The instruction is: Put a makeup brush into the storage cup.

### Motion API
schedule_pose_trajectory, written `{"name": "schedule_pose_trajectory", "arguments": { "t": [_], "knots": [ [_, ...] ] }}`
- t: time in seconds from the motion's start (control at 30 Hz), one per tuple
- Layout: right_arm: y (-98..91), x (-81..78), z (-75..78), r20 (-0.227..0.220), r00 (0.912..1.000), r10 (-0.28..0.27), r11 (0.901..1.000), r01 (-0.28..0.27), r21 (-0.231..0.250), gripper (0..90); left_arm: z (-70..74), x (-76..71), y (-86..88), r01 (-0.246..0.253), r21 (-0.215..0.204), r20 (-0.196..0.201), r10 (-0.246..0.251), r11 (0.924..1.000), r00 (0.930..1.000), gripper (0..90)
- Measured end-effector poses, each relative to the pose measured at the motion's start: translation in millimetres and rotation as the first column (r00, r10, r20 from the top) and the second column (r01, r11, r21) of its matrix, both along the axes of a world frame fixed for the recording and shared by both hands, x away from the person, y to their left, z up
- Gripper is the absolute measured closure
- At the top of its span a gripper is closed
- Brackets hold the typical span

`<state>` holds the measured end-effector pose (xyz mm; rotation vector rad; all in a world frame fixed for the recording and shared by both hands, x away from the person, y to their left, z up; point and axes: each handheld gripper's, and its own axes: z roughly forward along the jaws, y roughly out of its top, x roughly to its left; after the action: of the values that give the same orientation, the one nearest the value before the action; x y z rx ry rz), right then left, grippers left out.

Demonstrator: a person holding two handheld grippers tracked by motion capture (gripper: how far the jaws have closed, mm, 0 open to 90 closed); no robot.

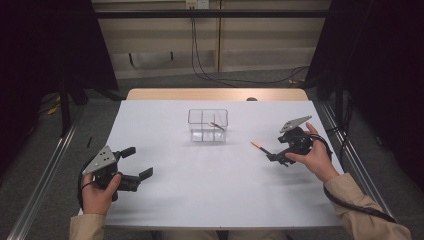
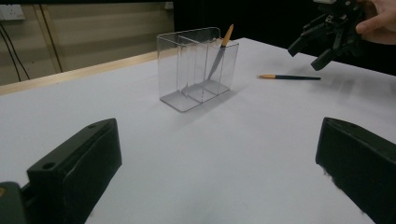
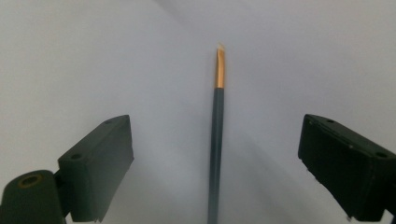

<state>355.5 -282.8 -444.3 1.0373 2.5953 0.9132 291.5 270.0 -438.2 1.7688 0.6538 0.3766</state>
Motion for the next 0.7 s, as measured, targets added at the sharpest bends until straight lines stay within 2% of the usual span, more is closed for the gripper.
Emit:
{"name": "schedule_pose_trajectory", "arguments": {
  "t": [0.2, 0.4, 0.47, 0.53, 0.63, 0.7],
  "knots": [
    [3.5, 3.7, -0.9, -0.066, 0.9976, 0.022, 0.9951, -0.028, -0.095, 15.9, -0.5, 0.1, -0.5, 0.002, -0.002, 0.000, -0.002, 1.0000, 1.0000, 0.3],
    [4.4, 6.4, -2.4, -0.119, 0.9925, 0.028, 0.9861, -0.047, -0.160, 20.4, -1.1, 0.3, -1.1, 0.003, 0.000, -0.005, -0.003, 1.0000, 1.0000, 0.5],
    [3.8, 7.1, -2.7, -0.126, 0.9918, 0.022, 0.9857, -0.043, -0.163, 24.4, -1.1, 0.5, -1.1, 0.002, 0.003, -0.003, -0.002, 1.0000, 1.0000, 0.5],
    [3.1, 7.9, -3.6, -0.141, 0.9899, 0.019, 0.9854, -0.042, -0.165, 24.5, -1.2, 0.4, -1.5, 0.002, 0.001, -0.004, -0.002, 1.0000, 1.0000, 0.5],
    [2.5, 8.7, -5.2, -0.157, 0.9875, 0.015, 0.9854, -0.041, -0.165, 31.4, -1.3, 0.5, -1.5, 0.002, 0.000, -0.003, -0.002, 1.0000, 1.0000, 0.5],
    [2.8, 9.5, -7.3, -0.174, 0.9847, 0.009, 0.9843, -0.040, -0.172, 32.0, -1.5, 0.6, -1.3, 0.004, -0.002, -0.002, -0.004, 1.0000, 1.0000, 0.5]
  ]
}}
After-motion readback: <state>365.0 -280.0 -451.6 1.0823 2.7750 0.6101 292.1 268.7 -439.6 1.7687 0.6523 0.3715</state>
